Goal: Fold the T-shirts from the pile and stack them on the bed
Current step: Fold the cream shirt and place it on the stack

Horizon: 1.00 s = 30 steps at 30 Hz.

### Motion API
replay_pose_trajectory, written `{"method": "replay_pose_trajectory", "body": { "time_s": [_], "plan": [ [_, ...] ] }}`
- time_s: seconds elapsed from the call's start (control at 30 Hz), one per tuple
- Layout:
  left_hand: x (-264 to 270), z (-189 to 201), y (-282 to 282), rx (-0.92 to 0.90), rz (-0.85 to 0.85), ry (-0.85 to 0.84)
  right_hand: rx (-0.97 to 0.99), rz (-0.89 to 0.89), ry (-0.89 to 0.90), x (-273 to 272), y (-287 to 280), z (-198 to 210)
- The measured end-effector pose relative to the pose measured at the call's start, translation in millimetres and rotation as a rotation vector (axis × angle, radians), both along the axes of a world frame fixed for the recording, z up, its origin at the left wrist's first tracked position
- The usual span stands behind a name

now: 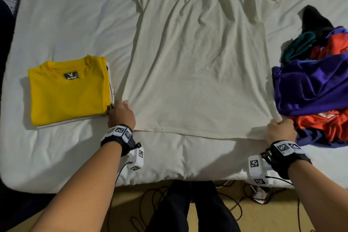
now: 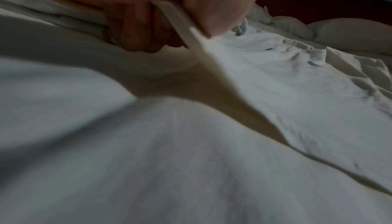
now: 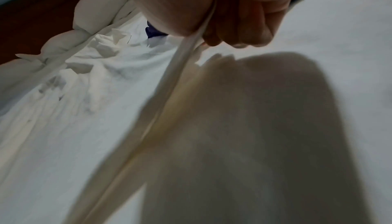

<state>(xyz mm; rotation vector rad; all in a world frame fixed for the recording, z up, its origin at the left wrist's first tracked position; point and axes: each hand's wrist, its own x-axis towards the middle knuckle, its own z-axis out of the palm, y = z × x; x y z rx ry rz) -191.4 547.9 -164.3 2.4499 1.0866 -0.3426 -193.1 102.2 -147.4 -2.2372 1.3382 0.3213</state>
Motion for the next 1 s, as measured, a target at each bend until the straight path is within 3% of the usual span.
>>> {"method": "replay_pose_trajectory", "body": {
  "time_s": [0.23,0.53,0.7,0.8,0.93,1.0],
  "plan": [
    [-55.4,29.4,22.2,0.094,-0.094,0.084,0.007,0.070,0.127,-54.6,1.8,26.9],
    [-95.1,-2.2,42.9,0.212,-0.211,0.160,-0.095,0.133,0.138,-89.1,2.9,2.5],
    [-98.8,2.2,24.9,0.301,-0.194,0.119,-0.343,0.129,0.043,-89.4,31.8,-1.3],
    [-92.4,14.7,-21.1,0.344,-0.262,0.084,-0.233,0.503,-0.019,-91.1,73.4,1.3],
    [-95.0,7.4,-124.1,0.114,-0.908,-0.005,-0.132,1.163,-0.072,-88.9,143.7,-18.9],
    [-90.5,-8.9,-141.0,0.062,-1.047,0.044,-0.100,1.313,-0.014,-85.1,158.3,-29.8]
  ]
}}
